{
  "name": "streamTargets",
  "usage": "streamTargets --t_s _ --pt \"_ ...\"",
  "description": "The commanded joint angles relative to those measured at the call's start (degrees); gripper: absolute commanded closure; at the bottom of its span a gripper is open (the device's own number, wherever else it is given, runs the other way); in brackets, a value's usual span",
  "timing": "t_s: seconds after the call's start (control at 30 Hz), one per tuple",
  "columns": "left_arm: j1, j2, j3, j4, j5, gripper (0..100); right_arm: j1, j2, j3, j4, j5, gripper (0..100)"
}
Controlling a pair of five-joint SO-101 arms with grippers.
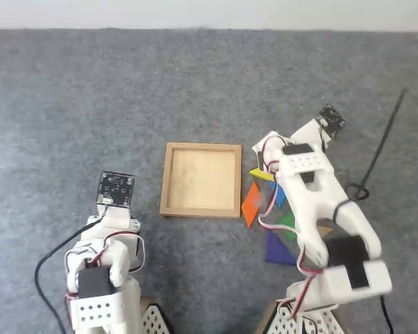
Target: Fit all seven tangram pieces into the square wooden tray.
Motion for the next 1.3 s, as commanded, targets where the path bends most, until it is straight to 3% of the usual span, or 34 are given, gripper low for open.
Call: streamTargets --t_s 0.0,0.1,0.27,0.37,0.43,0.63,0.83,0.97,1.27 --pt "1.41 -0.7 -0.31 0.26 -0.44 99 0.48 4.26 -8.97 4.35 -0.7 64.0" --pt "1.41 -0.79 -1.19 -0.18 -2.11 98 0.48 8.66 -12.4 7.87 -0.79 64.1" --pt "1.85 -0.35 -8.66 -14.42 -9.23 95 0.57 14.46 -15.65 8.75 -0.79 64.1" --pt "4.31 0.62 -11.03 -19.96 0.97 86 1.45 16.22 -16.26 8.75 -0.79 64.1" --pt "6.24 4.04 -13.05 -21.36 4.57 85 2.24 16.22 -16.18 8.84 -0.7 64.1" --pt "11.87 28.13 -26.95 -21.36 8.44 83 2.42 16.22 -16.26 13.93 0.18 64.1" --pt "12.57 58.73 -38.11 -20.13 4.75 82 2.33 16.22 -16.26 16.04 4.57 64.1" --pt "12.57 65.76 -36.79 -24.53 0.88 81 2.95 16.22 -16.26 16.13 6.68 64.1" --pt "14.77 63.03 -30.2 -31.21 -1.05 81 3.12 16.57 -17.23 17.01 8.35 64.1"
